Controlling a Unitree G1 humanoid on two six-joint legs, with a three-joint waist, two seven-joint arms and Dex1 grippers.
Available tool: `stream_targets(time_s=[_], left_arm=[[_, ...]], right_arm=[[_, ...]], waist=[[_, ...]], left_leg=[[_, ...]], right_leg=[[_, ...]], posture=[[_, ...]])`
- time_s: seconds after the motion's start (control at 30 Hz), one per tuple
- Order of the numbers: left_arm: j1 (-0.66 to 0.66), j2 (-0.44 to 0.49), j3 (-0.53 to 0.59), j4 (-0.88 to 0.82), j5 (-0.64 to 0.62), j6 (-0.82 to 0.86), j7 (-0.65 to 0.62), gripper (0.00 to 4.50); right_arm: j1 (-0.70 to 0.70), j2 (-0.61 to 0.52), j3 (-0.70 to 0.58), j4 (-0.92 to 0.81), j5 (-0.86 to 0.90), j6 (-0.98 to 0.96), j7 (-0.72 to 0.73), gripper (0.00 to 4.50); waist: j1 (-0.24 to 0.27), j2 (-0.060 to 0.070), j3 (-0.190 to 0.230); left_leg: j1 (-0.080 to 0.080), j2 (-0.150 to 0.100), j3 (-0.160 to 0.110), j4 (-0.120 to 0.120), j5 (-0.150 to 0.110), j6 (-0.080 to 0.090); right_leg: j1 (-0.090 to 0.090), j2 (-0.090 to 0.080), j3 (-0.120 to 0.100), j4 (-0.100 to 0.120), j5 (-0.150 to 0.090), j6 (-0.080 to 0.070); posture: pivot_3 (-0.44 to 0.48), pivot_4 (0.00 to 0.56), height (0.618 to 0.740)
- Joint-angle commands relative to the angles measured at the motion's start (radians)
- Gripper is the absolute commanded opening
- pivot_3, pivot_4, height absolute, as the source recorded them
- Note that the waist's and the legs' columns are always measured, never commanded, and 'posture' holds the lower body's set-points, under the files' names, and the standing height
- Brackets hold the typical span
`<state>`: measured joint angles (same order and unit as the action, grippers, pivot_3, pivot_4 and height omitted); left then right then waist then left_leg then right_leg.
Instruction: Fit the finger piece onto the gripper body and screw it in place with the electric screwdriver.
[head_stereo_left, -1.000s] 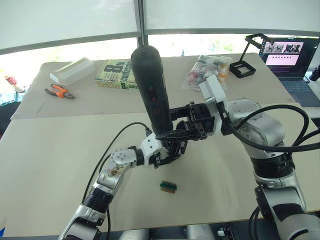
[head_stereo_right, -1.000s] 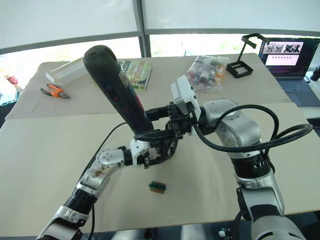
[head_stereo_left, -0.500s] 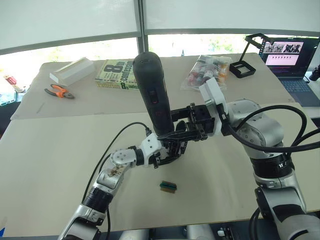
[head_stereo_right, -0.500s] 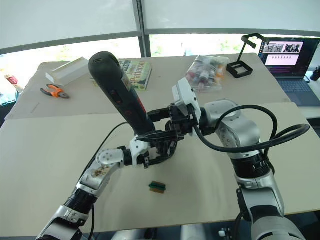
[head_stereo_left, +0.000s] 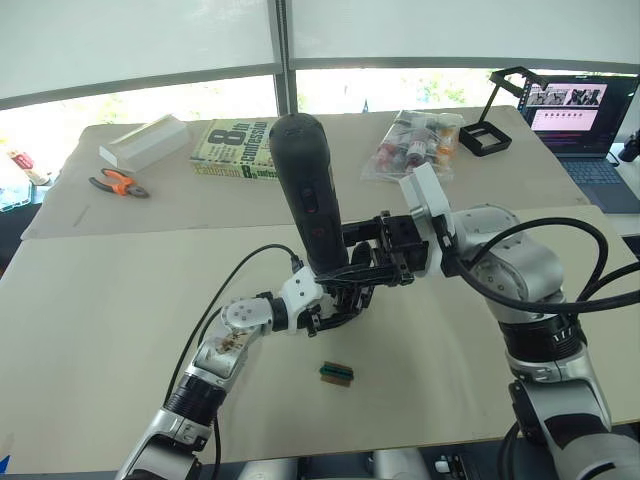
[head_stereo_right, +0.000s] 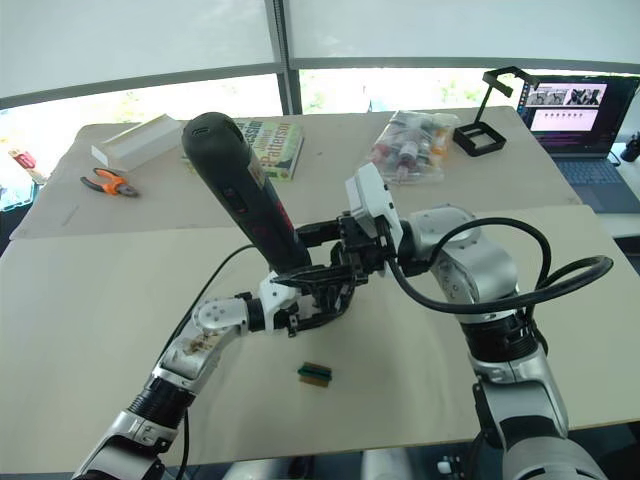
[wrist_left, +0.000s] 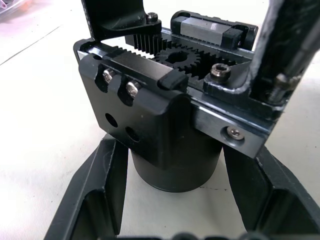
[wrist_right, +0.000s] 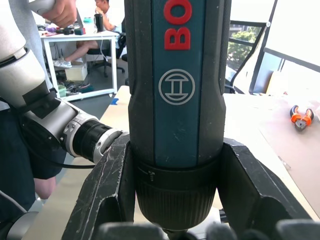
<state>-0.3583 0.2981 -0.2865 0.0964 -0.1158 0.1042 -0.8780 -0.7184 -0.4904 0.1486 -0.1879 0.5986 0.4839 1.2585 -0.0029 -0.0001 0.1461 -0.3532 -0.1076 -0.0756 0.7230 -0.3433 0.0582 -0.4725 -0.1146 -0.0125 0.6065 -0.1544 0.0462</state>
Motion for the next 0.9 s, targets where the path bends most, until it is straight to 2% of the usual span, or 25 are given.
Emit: stream_targets(time_s=[0.03, 0.43, 0.9], left_arm=[[-0.016, -0.006, 0.001, -0.03, -0.005, -0.027, -0.001, 2.29], [-0.037, -0.009, 0.008, -0.011, -0.004, -0.032, 0.001, 2.29], [-0.061, -0.011, 0.011, 0.013, -0.006, -0.037, -0.001, 2.29]], right_arm=[[0.011, 0.0, -0.008, -0.006, -0.004, -0.002, -0.02, 1.89], [0.072, -0.001, 0.005, 0.068, -0.047, -0.017, -0.083, 1.89], [0.222, 0.059, 0.005, 0.005, -0.043, -0.069, -0.189, 1.89]], waist=[[0.0, 0.0, 0.0], [0.002, 0.0, 0.0], [0.009, -0.001, -0.002]], left_leg=[[0.0, 0.0, 0.0, 0.0, 0.0, 0.0], [0.001, 0.0, 0.0, 0.0, 0.0, 0.0], [0.004, 0.0, 0.0, 0.003, 0.0, 0.0]], right_leg=[[0.0, 0.0, 0.0, 0.0, 0.0, 0.0], [0.001, 0.0, 0.0, 0.001, 0.0, 0.0], [0.004, 0.0, 0.001, 0.002, 0.0, 0.0]], posture=[[0.0, 0.15, 0.74], [0.0, 0.15, 0.74], [0.0, 0.15, 0.74]])
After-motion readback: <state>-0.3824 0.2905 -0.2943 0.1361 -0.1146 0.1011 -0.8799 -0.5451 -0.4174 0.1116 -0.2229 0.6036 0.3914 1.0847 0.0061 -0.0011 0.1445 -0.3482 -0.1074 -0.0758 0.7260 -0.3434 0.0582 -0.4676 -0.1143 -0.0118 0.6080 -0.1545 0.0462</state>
